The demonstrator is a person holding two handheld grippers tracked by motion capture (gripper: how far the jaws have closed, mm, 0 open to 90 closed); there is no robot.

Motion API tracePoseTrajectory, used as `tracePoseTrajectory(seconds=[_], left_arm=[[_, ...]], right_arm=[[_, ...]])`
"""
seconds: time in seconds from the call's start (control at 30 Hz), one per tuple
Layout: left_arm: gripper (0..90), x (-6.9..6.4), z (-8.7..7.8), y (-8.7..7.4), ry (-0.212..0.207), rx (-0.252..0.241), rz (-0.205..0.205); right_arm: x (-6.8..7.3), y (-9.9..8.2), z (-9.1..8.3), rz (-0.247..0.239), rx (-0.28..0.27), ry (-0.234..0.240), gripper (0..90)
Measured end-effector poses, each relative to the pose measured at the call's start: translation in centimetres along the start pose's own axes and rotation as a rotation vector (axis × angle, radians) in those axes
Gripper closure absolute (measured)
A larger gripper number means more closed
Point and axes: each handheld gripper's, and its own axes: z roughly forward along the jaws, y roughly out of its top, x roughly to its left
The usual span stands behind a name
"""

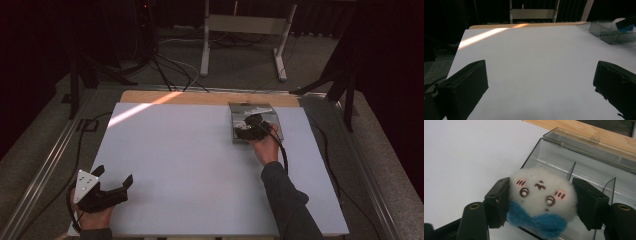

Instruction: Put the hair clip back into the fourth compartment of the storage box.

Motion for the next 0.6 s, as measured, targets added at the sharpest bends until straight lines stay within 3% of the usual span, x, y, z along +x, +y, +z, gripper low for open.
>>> tracePoseTrajectory(seconds=[0.4, 0.6], left_arm=[[0.6, 0.1, -0.1, 0.0, 0.001, -0.002, -0.001], [0.6, 0.1, -0.1, 0.0, 0.004, -0.006, -0.003]], right_arm=[[0.1, -0.3, 1.1, 0.020, 0.025, -0.011, 32.8], [-0.1, -0.4, 1.2, 0.060, 0.026, 0.017, 30.6]])
